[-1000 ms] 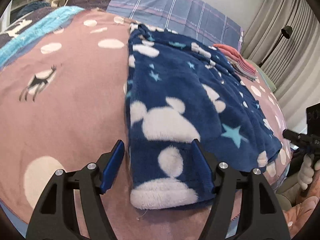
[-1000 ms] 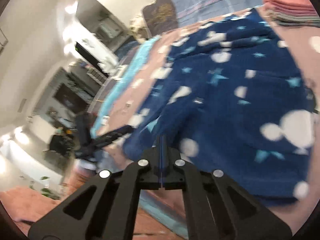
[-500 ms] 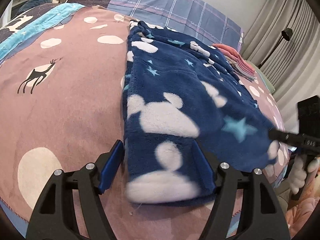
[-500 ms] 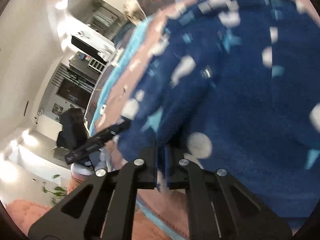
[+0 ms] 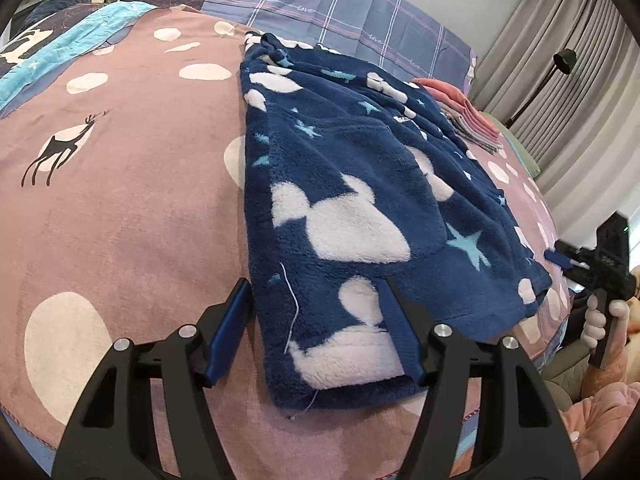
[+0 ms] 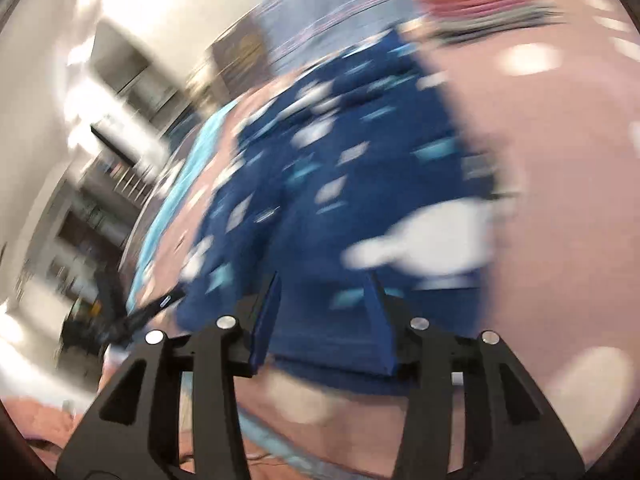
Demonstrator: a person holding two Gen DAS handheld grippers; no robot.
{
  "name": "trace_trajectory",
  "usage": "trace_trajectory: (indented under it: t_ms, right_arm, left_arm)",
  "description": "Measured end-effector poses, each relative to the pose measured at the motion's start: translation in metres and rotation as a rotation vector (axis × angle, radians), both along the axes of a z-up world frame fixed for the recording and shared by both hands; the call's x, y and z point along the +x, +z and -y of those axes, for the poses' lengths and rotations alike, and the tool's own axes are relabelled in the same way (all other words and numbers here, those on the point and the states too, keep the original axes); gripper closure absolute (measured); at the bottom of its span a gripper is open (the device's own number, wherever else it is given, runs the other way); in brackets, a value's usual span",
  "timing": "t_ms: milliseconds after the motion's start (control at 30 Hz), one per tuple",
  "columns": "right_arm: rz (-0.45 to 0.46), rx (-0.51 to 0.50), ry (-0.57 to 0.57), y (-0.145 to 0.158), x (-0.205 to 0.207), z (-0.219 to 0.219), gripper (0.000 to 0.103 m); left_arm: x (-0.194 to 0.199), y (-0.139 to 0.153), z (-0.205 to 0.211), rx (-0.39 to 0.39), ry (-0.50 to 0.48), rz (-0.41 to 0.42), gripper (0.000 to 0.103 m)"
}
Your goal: Fold small clothes
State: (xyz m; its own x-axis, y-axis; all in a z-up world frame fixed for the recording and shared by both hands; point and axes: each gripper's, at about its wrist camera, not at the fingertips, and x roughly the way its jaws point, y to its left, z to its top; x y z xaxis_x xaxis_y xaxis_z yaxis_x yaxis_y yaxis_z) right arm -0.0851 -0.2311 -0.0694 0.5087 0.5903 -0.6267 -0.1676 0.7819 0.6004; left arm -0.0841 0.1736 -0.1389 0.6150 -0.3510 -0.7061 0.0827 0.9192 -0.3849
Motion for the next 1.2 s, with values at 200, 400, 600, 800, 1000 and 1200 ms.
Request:
trace_trajectory:
  t_ms: [200,400,600,800,1000,1200]
  right_arm:
    - [-0.2,0.136,-0.147,-0.053,-0.007,0.061,0.058]
    - [-0.244,0.359,-0.037,-0.075,0.014,0.046,0.054]
    - [-0.226,0.359,-0.025,-0.066,0.025,0.032,0.087]
    - [0.012,0.399,0.022,-0.01,0.002,0.028,0.091]
    - [0.273,0.382,0.095,0.053,-0.038,0.024,0.091]
    - [0.505,0.209,0.046,0.133,-0.11,0.045,0.09]
  left_arm:
    - [-0.002,0.002,0.006,-0.036,-0.032,-0.017,0.037]
    - [0.013,-0.01,-0.006,-0.244,-0.015,-0.035,0.06]
    - [0.005,0.004,0.001,-0.205,0.017,0.043,0.091]
    - [-0.019,0.067,0.003,-0.248,0.004,0.23,0.093]
    - [-0.071,0.131,0.008,-0.24,-0.014,0.397,0.093]
    - [-0.122,0.181,0.015,-0.12,-0.02,0.5,0.091]
